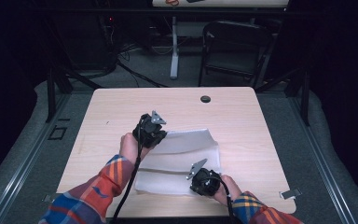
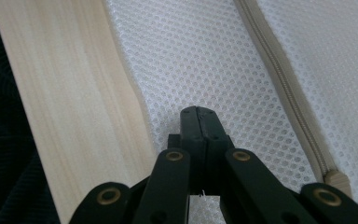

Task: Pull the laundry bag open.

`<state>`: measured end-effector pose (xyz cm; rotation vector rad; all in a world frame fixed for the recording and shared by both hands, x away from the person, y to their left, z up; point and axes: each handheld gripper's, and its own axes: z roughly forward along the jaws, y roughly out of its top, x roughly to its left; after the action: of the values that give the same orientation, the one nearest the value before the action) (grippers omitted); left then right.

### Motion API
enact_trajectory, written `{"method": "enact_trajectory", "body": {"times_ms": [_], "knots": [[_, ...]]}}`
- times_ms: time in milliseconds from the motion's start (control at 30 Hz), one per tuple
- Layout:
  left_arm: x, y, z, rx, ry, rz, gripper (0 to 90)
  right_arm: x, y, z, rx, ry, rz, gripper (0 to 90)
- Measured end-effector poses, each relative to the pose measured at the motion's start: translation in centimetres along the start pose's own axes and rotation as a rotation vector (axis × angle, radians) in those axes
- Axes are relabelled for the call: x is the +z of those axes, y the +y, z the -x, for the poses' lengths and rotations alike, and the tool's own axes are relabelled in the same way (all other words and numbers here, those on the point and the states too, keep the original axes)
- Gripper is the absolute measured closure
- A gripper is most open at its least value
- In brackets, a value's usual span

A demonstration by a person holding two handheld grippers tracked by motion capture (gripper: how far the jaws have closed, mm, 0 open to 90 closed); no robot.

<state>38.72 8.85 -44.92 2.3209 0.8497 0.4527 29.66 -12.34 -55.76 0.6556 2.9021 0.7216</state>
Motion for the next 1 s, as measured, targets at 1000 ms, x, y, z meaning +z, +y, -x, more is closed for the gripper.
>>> {"method": "enact_trajectory", "body": {"times_ms": [1000], "knots": [[1.1, 3.1, -3.1, -0.021, 0.141, 0.018, 88.8, 0.1, 0.0, -0.7, -0.017, 0.103, -0.004, 90.0]]}}
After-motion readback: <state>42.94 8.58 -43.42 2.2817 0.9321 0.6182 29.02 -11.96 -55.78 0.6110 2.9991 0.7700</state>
